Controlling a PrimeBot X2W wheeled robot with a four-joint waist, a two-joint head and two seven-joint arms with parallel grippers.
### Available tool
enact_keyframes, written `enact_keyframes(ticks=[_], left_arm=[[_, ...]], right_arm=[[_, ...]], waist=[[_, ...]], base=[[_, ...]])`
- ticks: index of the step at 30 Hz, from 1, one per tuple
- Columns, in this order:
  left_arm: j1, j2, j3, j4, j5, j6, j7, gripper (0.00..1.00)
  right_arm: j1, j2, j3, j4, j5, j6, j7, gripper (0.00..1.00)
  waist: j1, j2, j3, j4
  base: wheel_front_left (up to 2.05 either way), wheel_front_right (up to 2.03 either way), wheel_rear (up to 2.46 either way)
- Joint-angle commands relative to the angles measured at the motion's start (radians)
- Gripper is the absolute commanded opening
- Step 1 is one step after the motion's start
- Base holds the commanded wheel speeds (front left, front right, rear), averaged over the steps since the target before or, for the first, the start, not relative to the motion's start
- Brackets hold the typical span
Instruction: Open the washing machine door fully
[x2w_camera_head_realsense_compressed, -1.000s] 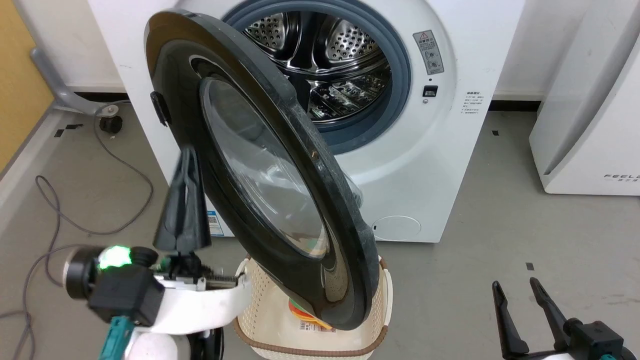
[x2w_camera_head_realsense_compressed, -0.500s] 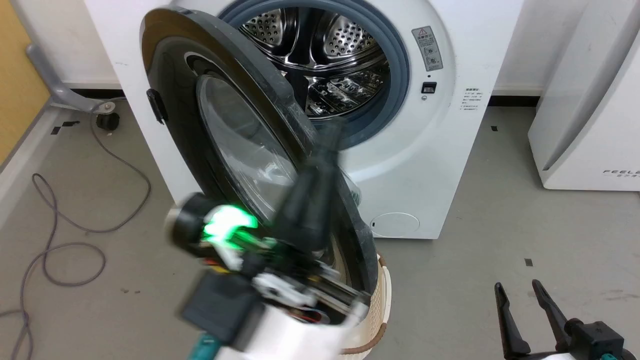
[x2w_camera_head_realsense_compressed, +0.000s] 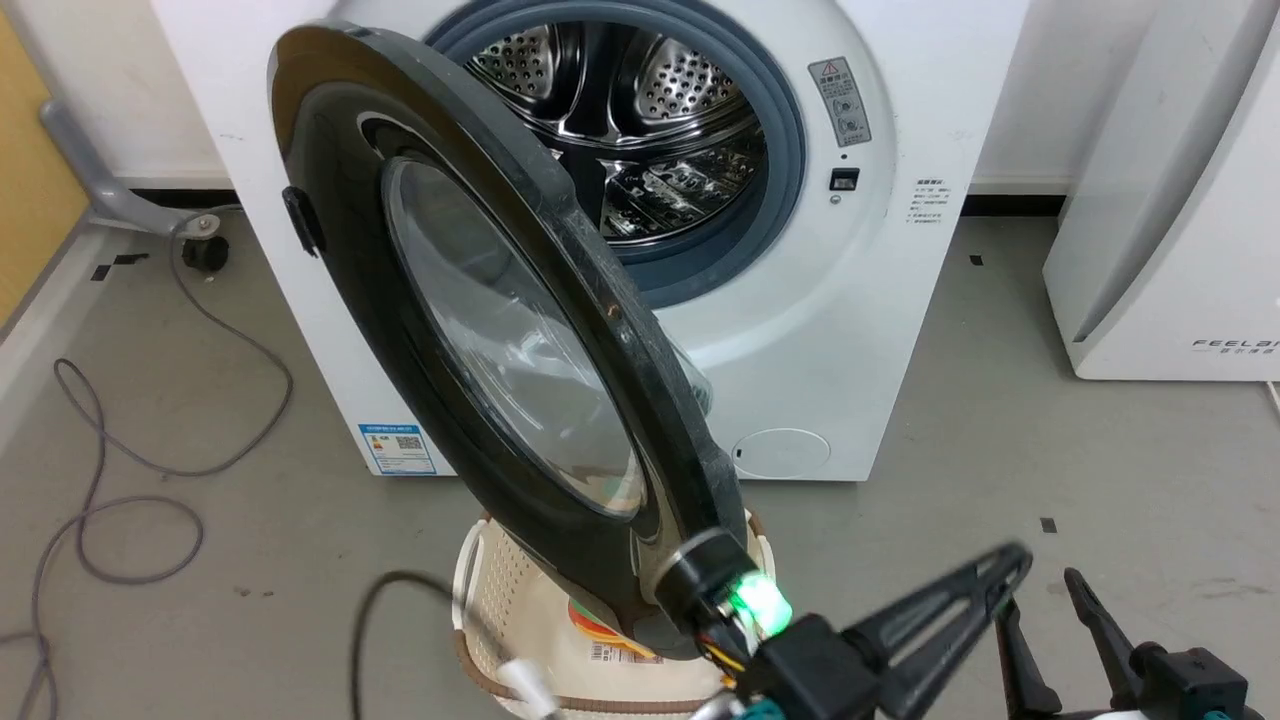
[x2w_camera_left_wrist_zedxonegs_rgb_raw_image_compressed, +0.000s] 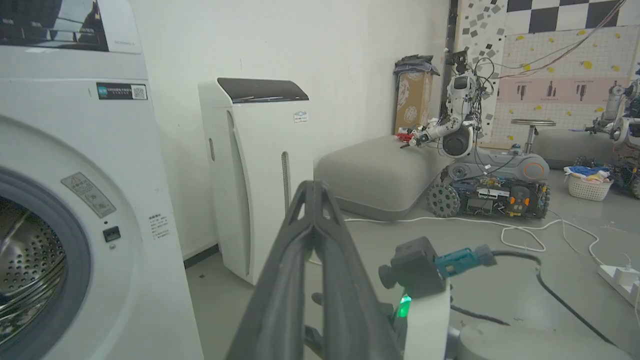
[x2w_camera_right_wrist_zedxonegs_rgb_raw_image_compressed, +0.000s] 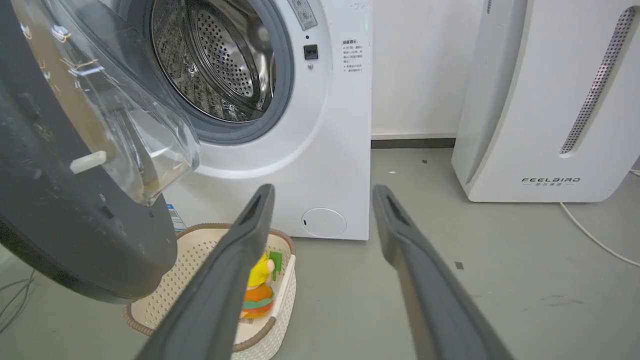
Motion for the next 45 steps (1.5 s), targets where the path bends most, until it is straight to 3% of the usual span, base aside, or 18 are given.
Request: enact_keyframes(ticks=[1,8,16,32,39,45], left_arm=[[0.014,0.002,-0.016,0.029,-0.011,-0.002,0.027,0.00],[0.020,0.005,-0.024,0.199,-0.018,0.030,0.096,0.00],[-0.062,0.003,0.031,0.373,-0.042,0.088,0.050,0.00],[-0.159,0.002,-0.007,0.534,-0.196,0.192,-0.014,0.00],[-0.131,0.007,-0.002,0.550,-0.212,0.206,-0.025,0.00],[-0.055,0.069,0.013,0.488,-0.220,0.246,-0.047,0.00]], right_arm=[[-0.004,0.004,-0.002,0.004,0.004,0.001,-0.004,1.00],[-0.004,0.004,-0.003,0.015,0.007,0.001,-0.004,1.00],[-0.007,0.004,0.004,0.032,0.009,0.001,-0.004,1.00],[-0.016,0.004,0.007,0.058,0.034,0.001,-0.004,1.00],[-0.026,0.004,0.011,0.075,0.040,0.001,-0.004,1.00],[-0.026,0.004,0.011,0.098,0.050,0.001,-0.004,1.00]], waist=[[0.0000,-0.0001,0.000,0.001],[0.0000,-0.0001,0.002,0.002],[0.0000,-0.0001,0.001,-0.002],[0.0000,-0.0001,0.007,-0.008],[0.0000,-0.0001,0.012,-0.001],[0.0000,-0.0001,0.003,0.000]], base=[[0.00,0.00,0.00],[0.00,0.00,0.00],[0.00,0.00,0.00],[0.00,0.00,0.00],[0.00,0.00,0.00],[0.00,0.00,0.00]])
